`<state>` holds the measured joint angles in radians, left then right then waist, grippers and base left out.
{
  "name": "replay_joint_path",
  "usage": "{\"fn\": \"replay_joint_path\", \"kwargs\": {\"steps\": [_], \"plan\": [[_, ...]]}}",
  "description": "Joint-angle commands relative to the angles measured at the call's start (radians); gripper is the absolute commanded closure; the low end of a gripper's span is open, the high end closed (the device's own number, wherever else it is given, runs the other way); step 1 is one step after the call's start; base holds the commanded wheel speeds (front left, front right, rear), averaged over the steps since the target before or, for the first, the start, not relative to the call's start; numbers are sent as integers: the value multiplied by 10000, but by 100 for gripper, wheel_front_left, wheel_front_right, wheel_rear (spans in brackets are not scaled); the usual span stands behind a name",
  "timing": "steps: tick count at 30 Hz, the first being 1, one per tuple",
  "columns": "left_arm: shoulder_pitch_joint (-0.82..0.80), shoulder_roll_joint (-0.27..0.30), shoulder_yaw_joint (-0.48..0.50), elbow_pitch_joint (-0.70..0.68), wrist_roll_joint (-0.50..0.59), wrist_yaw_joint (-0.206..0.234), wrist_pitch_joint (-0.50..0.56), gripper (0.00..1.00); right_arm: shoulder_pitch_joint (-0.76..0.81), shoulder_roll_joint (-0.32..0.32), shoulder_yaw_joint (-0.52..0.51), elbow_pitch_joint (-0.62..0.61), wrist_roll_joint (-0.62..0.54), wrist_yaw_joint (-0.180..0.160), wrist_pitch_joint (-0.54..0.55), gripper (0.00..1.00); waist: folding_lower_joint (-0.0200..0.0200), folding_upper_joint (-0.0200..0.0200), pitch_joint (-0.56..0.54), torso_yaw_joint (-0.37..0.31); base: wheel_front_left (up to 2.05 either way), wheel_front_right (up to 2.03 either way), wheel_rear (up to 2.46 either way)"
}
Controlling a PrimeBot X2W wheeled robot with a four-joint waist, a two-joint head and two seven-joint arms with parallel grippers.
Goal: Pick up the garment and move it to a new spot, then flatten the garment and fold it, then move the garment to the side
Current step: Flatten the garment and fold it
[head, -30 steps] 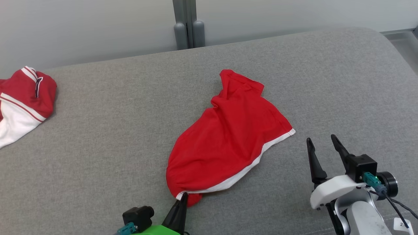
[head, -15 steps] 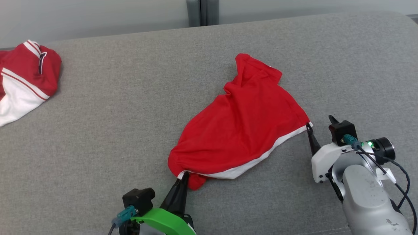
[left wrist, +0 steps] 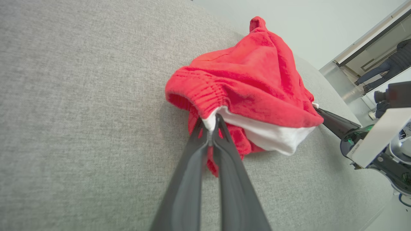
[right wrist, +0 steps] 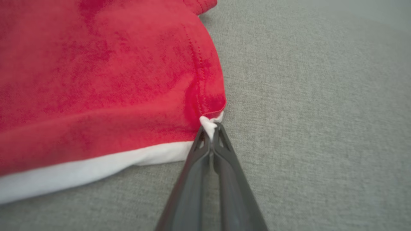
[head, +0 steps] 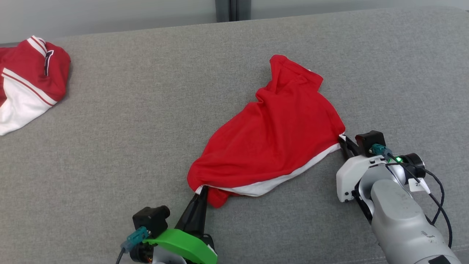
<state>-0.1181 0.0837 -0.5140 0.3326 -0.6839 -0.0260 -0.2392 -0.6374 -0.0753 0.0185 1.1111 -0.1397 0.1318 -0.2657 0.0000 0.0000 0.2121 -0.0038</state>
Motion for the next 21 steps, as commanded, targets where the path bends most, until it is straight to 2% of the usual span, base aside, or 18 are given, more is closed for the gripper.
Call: {"fn": "replay_joint_path", "kwargs": {"steps": [1,8,16,21], "plan": [[-249,107,83,-83,81,37,-76,100,31,-6,39,38,312,-21,47,100,0,0,-72,-39,0,0,0],[-952,489,361,-641,404,70,-130,100,499,46,821,-2386,2210,-19,17,100,0,0,-609,-275,0,0,0],[-2098,1240,661,-1947,522,-70,377,100,1178,-569,1179,-5500,3963,-19,12,100,0,0,-1621,-699,0,0,0],[-2738,1828,784,-3140,639,-154,1049,100,1515,-1016,1072,-7230,4271,-18,75,100,0,0,-2200,-925,0,0,0]]}}
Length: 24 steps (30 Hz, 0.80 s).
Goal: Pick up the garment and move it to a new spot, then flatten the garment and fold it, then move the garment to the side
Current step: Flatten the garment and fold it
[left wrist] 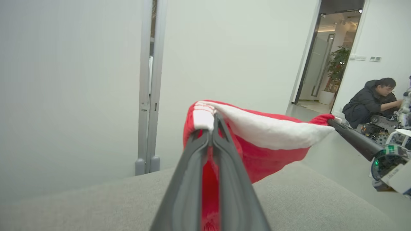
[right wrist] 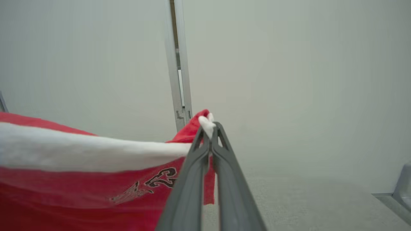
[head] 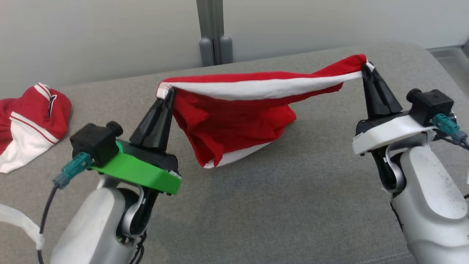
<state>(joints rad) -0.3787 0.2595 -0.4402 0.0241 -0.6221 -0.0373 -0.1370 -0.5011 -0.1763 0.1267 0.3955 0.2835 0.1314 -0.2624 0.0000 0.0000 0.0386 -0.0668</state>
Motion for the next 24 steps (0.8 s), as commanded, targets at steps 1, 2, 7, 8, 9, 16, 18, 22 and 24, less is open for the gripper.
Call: {"fn": "replay_joint_path", "kwargs": {"steps": [1,2,7,8,9,16,18,22,24], "plan": [[-286,198,69,-372,29,-40,213,100,204,-113,-107,-542,53,-14,123,100,0,0,-546,-345,0,0,0],[-419,311,90,-631,57,-40,350,100,263,-187,-210,-922,23,-14,207,100,0,0,-601,-383,0,0,0],[-1122,745,346,-2188,-47,50,1141,100,808,-306,-904,-3637,-306,-15,1023,100,0,0,-809,-583,0,0,0],[-1232,800,386,-2435,-104,80,1303,100,913,-278,-1043,-4131,-338,-14,1205,100,0,0,-823,-613,0,0,0],[-1374,864,404,-2732,-186,108,1520,100,1066,-180,-1222,-4756,-306,-15,1460,100,0,0,-827,-627,0,0,0],[-1978,1188,495,-3354,-622,141,2685,100,1760,273,-1734,-7449,-206,-12,3066,100,0,0,-617,-799,0,0,0],[-2108,1225,443,-3075,-838,63,2956,100,1828,439,-1699,-7496,-13,-12,3396,100,0,0,-442,-837,0,0,0],[-2570,1255,349,-2026,-1133,-181,3370,100,1253,715,-1410,-6738,335,-12,3643,100,0,0,177,-941,0,0,0],[-3000,1341,371,-1458,-1178,-310,3517,100,681,802,-1250,-6004,515,-12,3665,100,0,0,556,-1063,0,0,0]]}}
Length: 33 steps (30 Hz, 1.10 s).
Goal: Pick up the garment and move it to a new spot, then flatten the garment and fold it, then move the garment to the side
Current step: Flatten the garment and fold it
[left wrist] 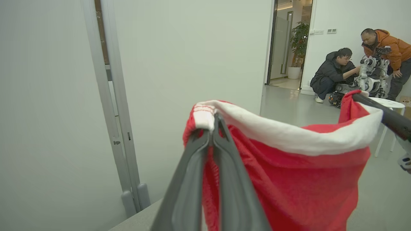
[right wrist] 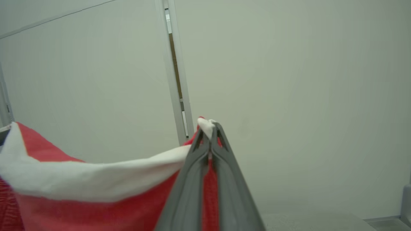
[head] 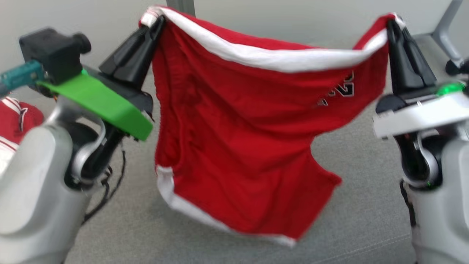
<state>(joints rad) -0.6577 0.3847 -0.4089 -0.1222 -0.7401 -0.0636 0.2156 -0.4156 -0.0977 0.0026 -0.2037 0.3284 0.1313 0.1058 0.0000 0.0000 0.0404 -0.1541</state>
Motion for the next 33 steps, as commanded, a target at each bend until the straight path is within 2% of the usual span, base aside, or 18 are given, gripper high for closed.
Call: {"fn": "replay_joint_path", "kwargs": {"steps": [1,5,8,12,15,18,20,24,33], "plan": [[-569,127,85,363,18,-110,38,100,-677,79,41,469,123,-11,-142,100,0,0,767,-259,0,0,0],[-2191,218,179,1786,376,-315,-55,100,-2861,286,90,2549,11,-11,-750,100,0,0,1528,-453,0,0,0],[-3551,-140,666,3107,5,-360,-372,100,-4827,422,-185,4498,-19,-11,-1520,100,0,0,2016,-714,0,0,0],[-5139,-297,676,4669,429,-458,-1113,100,-6786,473,-85,6776,385,-12,-2727,100,0,0,2734,-778,0,0,0],[-5943,-424,422,5537,743,-545,-1700,100,-7717,478,521,7962,762,-11,-3348,100,0,0,3498,-746,0,0,0],[-5985,-598,66,6184,720,-615,-2110,100,-7858,474,1210,8672,1143,-11,-3633,100,0,0,4144,-625,0,0,0],[-5736,-712,-117,6473,394,-658,-2145,100,-7714,461,1470,8897,1370,-11,-3710,100,0,0,4478,-545,0,0,0],[-5235,-725,-556,6440,-149,-667,-2486,100,-6944,468,1365,8127,1411,-11,-3711,100,0,0,4848,-426,0,0,0],[-3342,-75,-1728,5150,-1070,-672,-3064,100,-4224,456,636,5875,856,-11,-3718,100,0,0,4508,-169,0,0,0]]}}
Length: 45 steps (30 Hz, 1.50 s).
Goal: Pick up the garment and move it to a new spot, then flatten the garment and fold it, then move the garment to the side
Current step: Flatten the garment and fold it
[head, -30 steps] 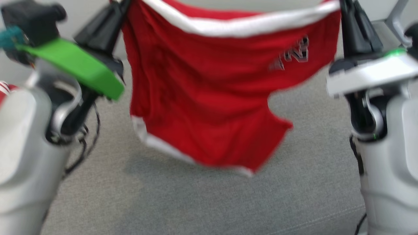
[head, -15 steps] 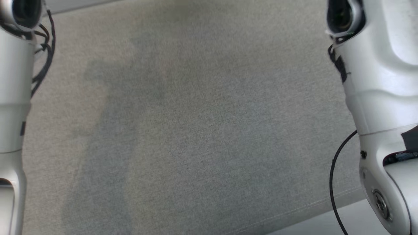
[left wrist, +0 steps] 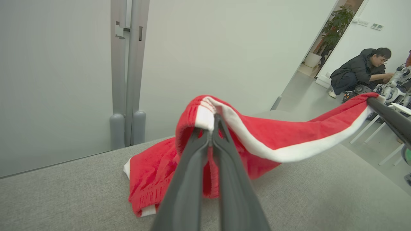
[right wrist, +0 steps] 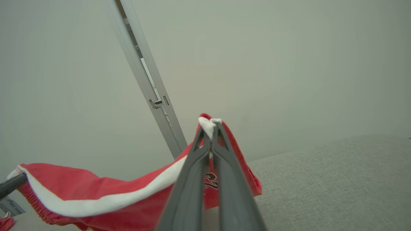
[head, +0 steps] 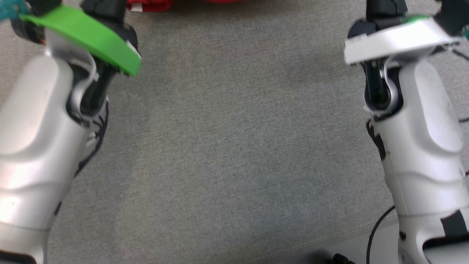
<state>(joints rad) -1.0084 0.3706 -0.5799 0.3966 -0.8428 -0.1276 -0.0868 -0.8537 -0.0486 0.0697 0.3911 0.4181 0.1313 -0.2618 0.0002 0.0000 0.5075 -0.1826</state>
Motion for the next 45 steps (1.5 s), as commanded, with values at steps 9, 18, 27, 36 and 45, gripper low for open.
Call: {"fn": "replay_joint_path", "kwargs": {"steps": [9,18,27,36,45], "plan": [[2827,544,-757,-2141,274,257,-1050,100,3230,-31,-836,-2240,-225,-11,-36,100,-2,0,-1235,335,0,0,0],[6032,1020,-1114,-4250,60,1113,-1428,100,6469,-30,-1195,-3864,-529,-11,-38,100,-2,0,-2597,336,0,0,0],[8802,1298,-1113,-6259,-62,2215,-1675,100,8971,-31,-1454,-5272,-562,-11,-12,100,-2,0,-3669,183,0,0,0],[9837,683,-1306,-6247,-317,2686,-1675,100,9371,-29,-1831,-5295,-1008,-12,473,100,-2,0,-3548,638,0,0,0],[9150,-684,-1415,-4492,-1274,2414,-1477,100,7503,-28,-1819,-3899,-1665,-12,735,100,-2,0,-2653,1501,0,0,0]]}}
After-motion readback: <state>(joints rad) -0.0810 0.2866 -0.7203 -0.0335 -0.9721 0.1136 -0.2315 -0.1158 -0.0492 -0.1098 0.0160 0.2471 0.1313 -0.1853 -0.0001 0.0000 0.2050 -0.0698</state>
